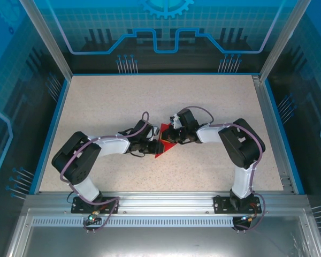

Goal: Fold a paper plane with a square sheet of paper (pick it up from the middle)
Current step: Fourth fold the wing at the center of the table.

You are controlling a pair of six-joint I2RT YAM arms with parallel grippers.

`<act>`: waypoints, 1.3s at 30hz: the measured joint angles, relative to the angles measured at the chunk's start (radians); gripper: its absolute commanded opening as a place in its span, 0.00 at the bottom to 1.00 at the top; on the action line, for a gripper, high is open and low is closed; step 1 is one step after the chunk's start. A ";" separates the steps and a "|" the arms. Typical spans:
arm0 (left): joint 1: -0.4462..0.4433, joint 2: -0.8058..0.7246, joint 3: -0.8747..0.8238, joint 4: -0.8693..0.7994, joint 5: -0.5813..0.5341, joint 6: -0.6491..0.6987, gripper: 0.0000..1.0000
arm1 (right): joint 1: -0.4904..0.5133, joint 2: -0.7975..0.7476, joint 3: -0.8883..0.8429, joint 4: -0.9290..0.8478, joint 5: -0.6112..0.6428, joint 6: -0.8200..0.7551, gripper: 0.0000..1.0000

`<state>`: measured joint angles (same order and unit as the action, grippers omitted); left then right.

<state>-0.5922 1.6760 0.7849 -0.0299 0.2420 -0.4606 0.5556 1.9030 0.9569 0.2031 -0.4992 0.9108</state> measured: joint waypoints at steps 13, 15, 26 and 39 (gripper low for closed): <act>-0.011 -0.002 0.002 -0.011 -0.039 0.024 0.34 | 0.000 0.000 0.001 0.000 -0.003 0.006 0.08; -0.012 -0.002 0.007 -0.018 -0.045 0.026 0.32 | 0.000 0.000 0.001 0.000 -0.003 0.006 0.08; -0.023 -0.002 0.016 -0.019 -0.074 0.043 0.32 | 0.000 0.000 0.001 0.000 -0.003 0.006 0.08; -0.039 -0.002 0.030 -0.039 -0.111 0.061 0.35 | 0.000 0.000 0.001 0.000 -0.003 0.006 0.08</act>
<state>-0.6315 1.6745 0.8150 -0.0689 0.1307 -0.4000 0.5556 1.9030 0.9577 0.2028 -0.5018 0.9169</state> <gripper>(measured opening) 0.354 0.084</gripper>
